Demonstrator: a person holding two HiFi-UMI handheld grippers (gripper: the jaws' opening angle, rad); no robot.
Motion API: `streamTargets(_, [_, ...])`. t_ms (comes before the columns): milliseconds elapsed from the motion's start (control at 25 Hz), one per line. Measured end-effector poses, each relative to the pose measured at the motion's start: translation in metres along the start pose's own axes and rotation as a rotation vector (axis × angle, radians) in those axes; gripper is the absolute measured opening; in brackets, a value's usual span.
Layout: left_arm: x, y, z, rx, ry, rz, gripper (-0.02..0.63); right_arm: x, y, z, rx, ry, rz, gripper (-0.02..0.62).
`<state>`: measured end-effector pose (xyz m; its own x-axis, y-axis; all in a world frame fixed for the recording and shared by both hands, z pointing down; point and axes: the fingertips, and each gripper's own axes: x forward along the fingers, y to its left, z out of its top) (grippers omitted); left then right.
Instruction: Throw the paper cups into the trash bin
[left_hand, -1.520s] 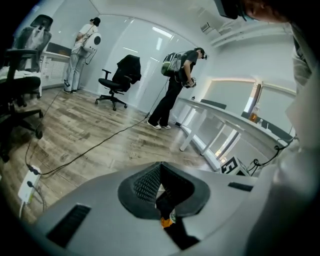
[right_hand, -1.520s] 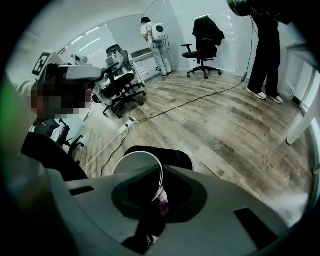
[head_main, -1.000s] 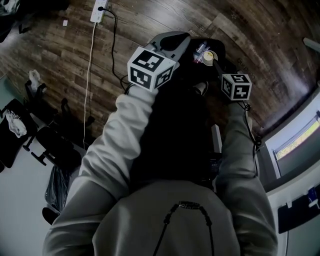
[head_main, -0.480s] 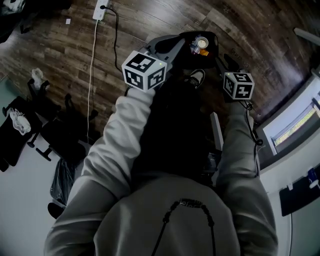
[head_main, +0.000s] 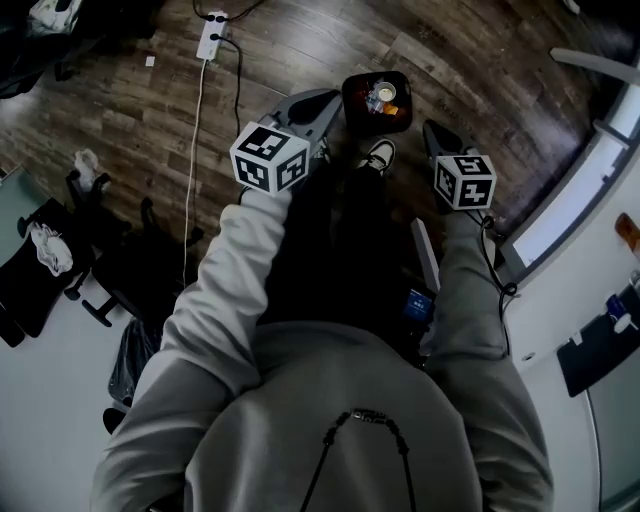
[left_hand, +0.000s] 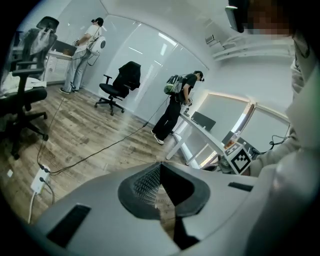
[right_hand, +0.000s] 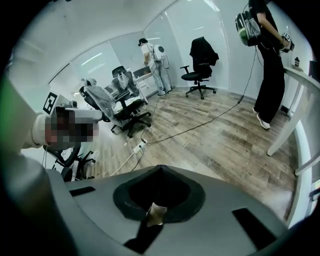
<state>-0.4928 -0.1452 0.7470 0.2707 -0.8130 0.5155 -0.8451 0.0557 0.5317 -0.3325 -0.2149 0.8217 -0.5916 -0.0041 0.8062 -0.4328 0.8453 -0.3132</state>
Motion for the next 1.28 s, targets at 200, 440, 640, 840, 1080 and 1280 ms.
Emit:
streamTargets(200, [-0.034, -0.022, 0.041, 0.059, -0.032, 0.010, 0.003, -0.062, 0.018, 0.051, -0.041, -0.076, -0.025, 0.020])
streamTargets(440, [-0.073, -0.055, 0.136, 0.150, -0.152, -0.016, 0.003, -0.133, 0.044, 0.139, -0.110, -0.205, -0.067, 0.020])
streamTargets(640, [-0.109, -0.074, 0.222, 0.242, -0.238, -0.027, 0.003, -0.195, 0.066, 0.221, -0.173, -0.331, -0.101, 0.020])
streamTargets(840, [-0.151, -0.104, 0.287, 0.327, -0.320, -0.027, 0.003, -0.267, 0.092, 0.288, -0.208, -0.489, -0.136, 0.020])
streamTargets(1080, [-0.194, -0.141, 0.352, 0.453, -0.394, -0.042, 0.003, -0.353, 0.125, 0.361, -0.299, -0.669, -0.178, 0.020])
streamTargets(1280, [-0.214, -0.157, 0.385, 0.577, -0.393, -0.039, 0.002, -0.396, 0.149, 0.401, -0.347, -0.744, -0.188, 0.020])
